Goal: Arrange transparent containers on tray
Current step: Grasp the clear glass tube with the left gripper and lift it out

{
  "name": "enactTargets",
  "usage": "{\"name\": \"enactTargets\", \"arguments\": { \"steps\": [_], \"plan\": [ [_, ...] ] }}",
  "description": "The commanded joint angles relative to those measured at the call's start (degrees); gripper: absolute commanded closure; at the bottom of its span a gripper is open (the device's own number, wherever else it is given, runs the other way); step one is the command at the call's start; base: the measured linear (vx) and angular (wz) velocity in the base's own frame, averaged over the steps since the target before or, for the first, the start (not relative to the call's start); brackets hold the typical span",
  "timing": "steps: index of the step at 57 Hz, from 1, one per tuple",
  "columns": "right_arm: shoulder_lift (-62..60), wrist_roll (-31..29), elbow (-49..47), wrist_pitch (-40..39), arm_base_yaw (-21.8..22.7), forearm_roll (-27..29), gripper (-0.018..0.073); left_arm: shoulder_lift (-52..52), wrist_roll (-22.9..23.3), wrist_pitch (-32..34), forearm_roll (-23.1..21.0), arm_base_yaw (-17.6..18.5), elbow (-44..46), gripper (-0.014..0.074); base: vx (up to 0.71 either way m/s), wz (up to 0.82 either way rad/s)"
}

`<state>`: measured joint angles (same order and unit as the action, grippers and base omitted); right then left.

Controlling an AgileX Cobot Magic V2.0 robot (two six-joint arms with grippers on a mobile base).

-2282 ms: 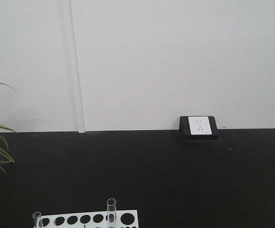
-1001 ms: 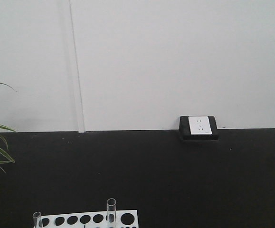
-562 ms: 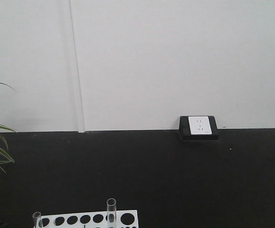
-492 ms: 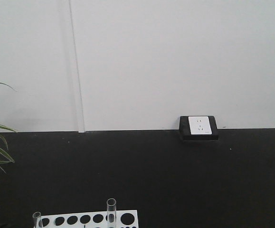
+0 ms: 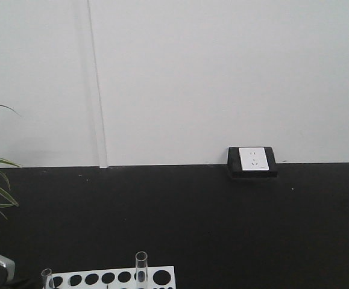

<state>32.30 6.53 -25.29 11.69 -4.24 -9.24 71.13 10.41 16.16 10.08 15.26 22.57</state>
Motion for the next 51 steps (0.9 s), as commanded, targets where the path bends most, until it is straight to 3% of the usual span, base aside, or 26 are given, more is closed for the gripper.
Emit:
{"name": "enactTargets", "arguments": {
  "steps": [1,15,31,51],
  "plan": [
    [0.4,-0.4,-2.0,-3.2,0.4,-0.2,0.0249,-1.0,0.3,7.9,0.1,0.7,1.5,0.0153,0.0,0.0],
    [0.4,-0.4,-2.0,-2.1,0.4,-0.2,0.0249,2.9,-1.1,18.2,-0.1,0.6,1.6,0.0153,0.0,0.0],
    [0.4,-0.4,-2.0,-2.0,0.4,-0.2,0.0249,7.7,-2.4,20.3,-4.9,0.6,1.7,0.0153,0.0,0.0],
    [0.4,-0.4,-2.0,-2.0,0.4,-0.2,0.0249,12.4,-2.7,23.5,-5.1,0.6,1.7,0.0153,0.0,0.0]
  ]
}}
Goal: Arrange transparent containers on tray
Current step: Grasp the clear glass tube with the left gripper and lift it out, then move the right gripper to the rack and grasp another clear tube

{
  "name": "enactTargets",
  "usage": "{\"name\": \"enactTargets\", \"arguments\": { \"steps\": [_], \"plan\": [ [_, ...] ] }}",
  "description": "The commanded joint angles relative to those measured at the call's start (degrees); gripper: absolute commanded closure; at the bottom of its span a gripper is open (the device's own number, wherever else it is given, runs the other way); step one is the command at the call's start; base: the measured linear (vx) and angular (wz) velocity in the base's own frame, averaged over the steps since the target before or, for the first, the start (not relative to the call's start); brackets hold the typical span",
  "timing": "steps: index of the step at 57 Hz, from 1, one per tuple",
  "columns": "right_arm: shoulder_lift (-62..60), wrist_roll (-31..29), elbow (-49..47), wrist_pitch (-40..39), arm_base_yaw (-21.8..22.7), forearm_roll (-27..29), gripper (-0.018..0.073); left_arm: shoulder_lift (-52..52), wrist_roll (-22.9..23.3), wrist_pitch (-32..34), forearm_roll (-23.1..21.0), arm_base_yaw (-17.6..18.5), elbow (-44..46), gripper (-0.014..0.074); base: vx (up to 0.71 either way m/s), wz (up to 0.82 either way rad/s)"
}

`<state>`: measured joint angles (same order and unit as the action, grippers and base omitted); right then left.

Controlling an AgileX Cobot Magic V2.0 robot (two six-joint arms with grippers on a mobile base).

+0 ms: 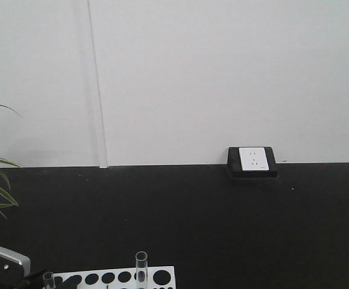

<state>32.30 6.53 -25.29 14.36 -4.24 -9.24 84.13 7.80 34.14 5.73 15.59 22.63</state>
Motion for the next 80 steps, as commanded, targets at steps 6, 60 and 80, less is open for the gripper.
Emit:
{"name": "enactTargets", "arguments": {
  "steps": [6,60,80],
  "plan": [
    [0.4,-0.4,-2.0,-4.6,0.4,-0.2,0.0249,-0.6,-0.1,6.1,-0.8,0.3,1.7,0.0155,0.0,0.0],
    [0.4,-0.4,-2.0,-4.7,0.4,-0.2,0.025,-15.3,0.0,6.8,-0.8,0.3,1.7,0.0545,0.0,0.0],
    [0.4,-0.4,-2.0,-5.3,0.4,-0.2,0.025,-35.9,0.0,-10.4,-0.7,0.3,1.7,0.0545,0.0,0.0]
  ]
}}
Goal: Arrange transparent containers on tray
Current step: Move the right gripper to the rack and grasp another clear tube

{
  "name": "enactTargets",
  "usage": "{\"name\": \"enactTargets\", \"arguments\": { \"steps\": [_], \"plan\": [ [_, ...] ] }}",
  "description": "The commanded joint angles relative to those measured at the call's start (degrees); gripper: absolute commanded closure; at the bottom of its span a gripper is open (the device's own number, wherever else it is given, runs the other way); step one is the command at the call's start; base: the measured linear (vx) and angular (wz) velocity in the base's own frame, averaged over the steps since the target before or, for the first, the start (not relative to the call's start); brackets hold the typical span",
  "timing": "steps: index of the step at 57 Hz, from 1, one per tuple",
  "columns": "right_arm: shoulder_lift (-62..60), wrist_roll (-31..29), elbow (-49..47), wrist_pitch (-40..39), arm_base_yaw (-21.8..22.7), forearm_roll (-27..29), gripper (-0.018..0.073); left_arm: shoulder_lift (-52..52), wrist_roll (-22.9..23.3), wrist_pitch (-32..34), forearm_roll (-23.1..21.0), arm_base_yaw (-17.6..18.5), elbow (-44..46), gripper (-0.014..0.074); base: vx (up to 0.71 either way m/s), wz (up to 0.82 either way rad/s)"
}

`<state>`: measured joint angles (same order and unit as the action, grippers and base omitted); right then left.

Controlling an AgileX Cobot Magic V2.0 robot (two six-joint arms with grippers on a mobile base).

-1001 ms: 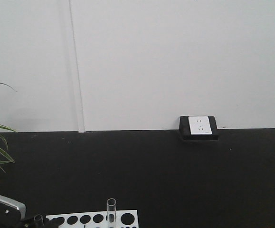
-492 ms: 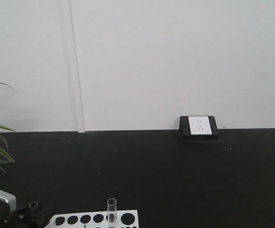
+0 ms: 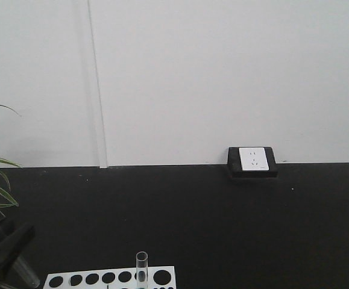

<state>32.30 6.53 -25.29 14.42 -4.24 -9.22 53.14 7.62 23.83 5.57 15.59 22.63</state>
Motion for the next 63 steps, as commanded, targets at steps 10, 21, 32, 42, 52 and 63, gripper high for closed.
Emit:
{"name": "enactTargets", "arguments": {
  "steps": [10,21,32,42,52,63],
  "plan": [
    [0.4,-0.3,-1.9,-8.1,0.1,2.4,0.025,-14.3,0.2,-7.7,-0.6,0.3,1.7,0.0545,0.0,0.0],
    [1.2,-0.6,2.6,-14.4,-6.9,9.2,0.0246,-20.7,0.2,-20.6,-0.6,0.3,1.7,0.0544,0.0,0.0],
    [8.2,-0.8,6.2,-21.4,-21.4,8.9,0.0242,-23.1,0.2,-26.7,-0.6,0.3,1.7,0.0541,0.0,0.0],
    [21.3,-1.2,6.1,-34.6,-31.4,7.7,0.0197,-23.3,0.2,-26.5,-0.6,0.3,1.7,0.054,0.0,0.0],
    [37.4,-1.2,3.0,-50.7,-36.4,6.8,0.0059,-23.3,0.2,-26.0,-0.6,0.3,1.7,0.054,0.0,0.0],
    [50.2,-0.4,-4.7,-55.2,-37.6,5.2,-0.0031,-23.3,0.2,-25.9,-0.6,0.3,1.7,0.0538,0.0,0.0]
  ]
}}
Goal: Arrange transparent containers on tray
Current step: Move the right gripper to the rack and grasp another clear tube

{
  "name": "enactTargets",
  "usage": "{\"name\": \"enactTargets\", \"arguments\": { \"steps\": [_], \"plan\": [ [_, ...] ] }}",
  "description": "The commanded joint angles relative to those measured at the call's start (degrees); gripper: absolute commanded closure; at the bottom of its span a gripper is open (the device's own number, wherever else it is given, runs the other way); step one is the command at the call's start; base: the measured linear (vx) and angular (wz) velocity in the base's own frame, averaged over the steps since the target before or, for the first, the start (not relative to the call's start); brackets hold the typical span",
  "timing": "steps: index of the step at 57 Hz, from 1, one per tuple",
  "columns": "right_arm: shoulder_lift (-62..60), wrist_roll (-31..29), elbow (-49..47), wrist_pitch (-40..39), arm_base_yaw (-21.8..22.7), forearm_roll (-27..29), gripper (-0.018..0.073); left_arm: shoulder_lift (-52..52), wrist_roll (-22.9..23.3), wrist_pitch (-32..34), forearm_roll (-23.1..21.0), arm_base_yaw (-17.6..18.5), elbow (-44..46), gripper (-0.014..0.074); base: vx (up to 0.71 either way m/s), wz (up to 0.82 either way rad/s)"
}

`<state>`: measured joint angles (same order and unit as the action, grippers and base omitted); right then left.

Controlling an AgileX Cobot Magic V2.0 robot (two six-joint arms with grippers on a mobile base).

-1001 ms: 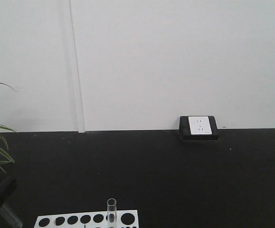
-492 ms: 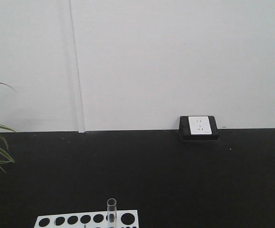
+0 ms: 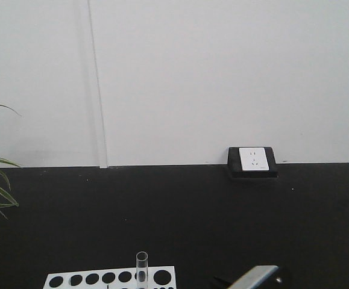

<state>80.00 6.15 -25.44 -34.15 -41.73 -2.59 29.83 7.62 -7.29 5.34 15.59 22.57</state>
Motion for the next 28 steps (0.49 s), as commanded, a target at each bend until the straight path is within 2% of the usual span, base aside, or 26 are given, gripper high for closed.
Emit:
{"name": "enactTargets", "arguments": {
  "steps": [1,18,28],
  "plan": [
    [3.4,0.0,-5.1,-6.7,-0.1,-1.6,-0.0031,0.0,0.2,5.2,-0.4,0.3,1.7,0.0538,0.0,0.0],
    [13.1,2.5,-15.5,-6.8,-0.1,-7.4,-0.0031,0.0,0.2,5.2,-0.4,0.3,1.7,0.0536,0.0,0.0],
    [17.1,2.9,-19.6,-6.6,-0.1,-8.3,-0.0031,0.0,0.2,5.2,-0.4,0.3,1.7,0.0535,0.0,0.0]
  ]
}}
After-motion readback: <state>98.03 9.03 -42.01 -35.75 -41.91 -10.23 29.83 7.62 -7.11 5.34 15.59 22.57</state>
